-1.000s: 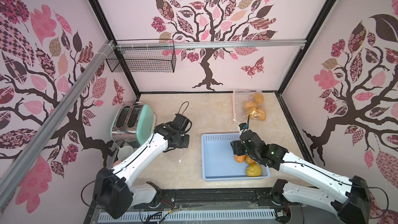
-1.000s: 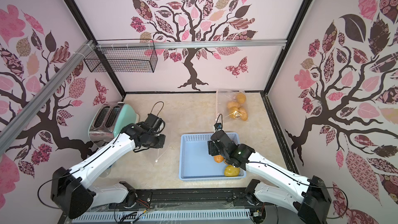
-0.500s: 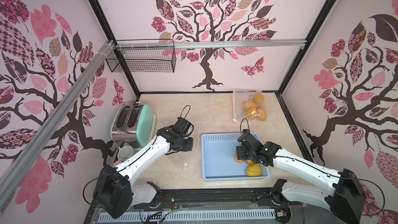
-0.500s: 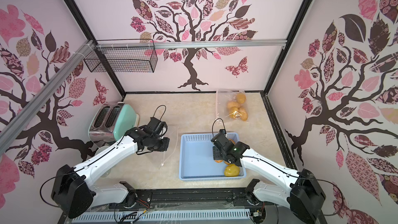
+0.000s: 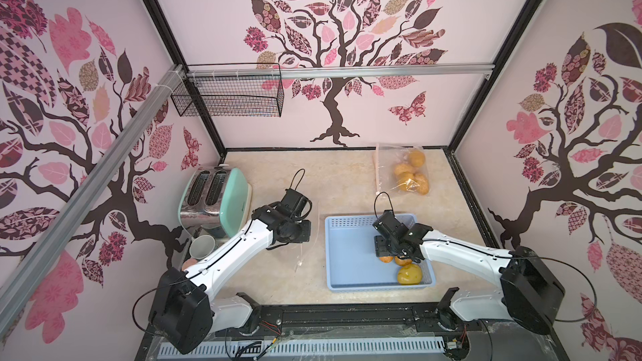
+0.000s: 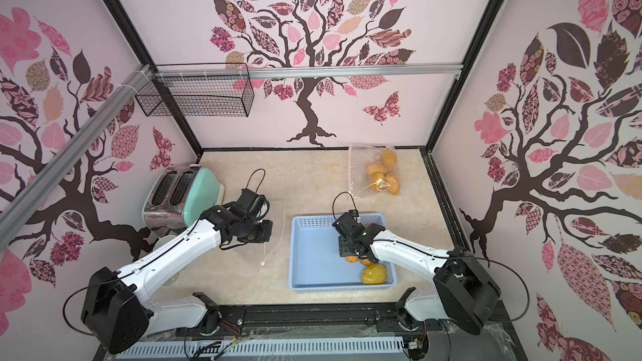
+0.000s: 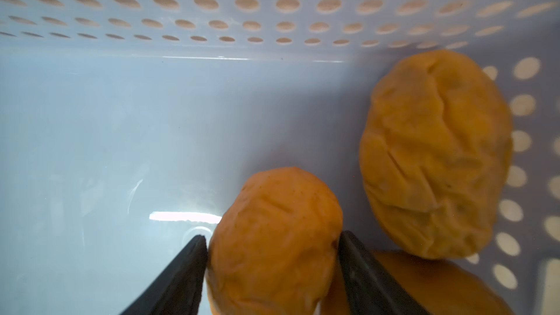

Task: Put the potatoes into a zipper bag and zip it
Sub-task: Pick up the potato from the basket, then place the potato into the zipper food storage bag.

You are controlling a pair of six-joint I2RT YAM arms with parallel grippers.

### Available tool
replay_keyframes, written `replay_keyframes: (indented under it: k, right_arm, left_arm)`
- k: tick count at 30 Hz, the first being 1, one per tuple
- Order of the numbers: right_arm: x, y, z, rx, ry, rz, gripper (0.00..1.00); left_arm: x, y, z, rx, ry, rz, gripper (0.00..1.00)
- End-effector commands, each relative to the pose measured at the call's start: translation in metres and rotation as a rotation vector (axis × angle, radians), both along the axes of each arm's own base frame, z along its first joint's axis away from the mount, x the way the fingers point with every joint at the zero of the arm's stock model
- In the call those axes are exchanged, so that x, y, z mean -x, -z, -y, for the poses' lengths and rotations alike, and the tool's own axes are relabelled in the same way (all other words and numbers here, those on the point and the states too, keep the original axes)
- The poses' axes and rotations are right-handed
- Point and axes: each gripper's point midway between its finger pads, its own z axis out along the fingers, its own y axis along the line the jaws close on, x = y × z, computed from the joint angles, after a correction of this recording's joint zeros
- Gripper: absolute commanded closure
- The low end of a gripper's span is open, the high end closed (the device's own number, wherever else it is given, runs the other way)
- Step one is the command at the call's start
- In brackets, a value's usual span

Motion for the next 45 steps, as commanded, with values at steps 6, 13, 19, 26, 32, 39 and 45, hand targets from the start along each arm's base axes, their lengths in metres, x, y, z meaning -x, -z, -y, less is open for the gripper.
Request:
replay_keyframes:
  k: [6, 13, 19, 26, 32, 39, 45]
  right_arm:
    - [-0.001, 0.021, -0.019, -0.036, -0.016, -0.078, 0.36]
    - [-0.014, -0.006, -0.039, -0.127, -0.050, -0.024, 0.49]
    - [-0.039, -0.115, -0.099, -0.494, -0.189, 0.238, 0.54]
    - [-0.023, -0.208, -0.171, -0.914, -0.365, 0.415, 0.58]
    - [-0.027, -0.218, -0.204, -1.088, -0.369, 0.387, 0.60]
    - [-0.038, -0.179, -0.212, -1.033, -0.334, 0.349, 0.61]
    - [-0.045, -0.152, -0.207, -0.945, -0.307, 0.362, 0.57]
  left_arm:
    - [0.003, 0.001, -0.006, -0.013, -0.021, 0.005, 1.00]
    - [0.002, -0.005, -0.002, 0.016, -0.023, 0.016, 1.00]
    - [0.002, -0.028, 0.019, 0.138, 0.004, 0.022, 1.00]
    - [0.006, -0.052, 0.055, 0.311, 0.081, -0.043, 1.00]
    - [0.003, -0.065, 0.066, 0.381, 0.092, -0.029, 1.00]
    - [0.003, -0.078, 0.070, 0.421, 0.095, -0.016, 1.00]
    - [0.004, -0.090, 0.071, 0.462, 0.080, 0.015, 1.00]
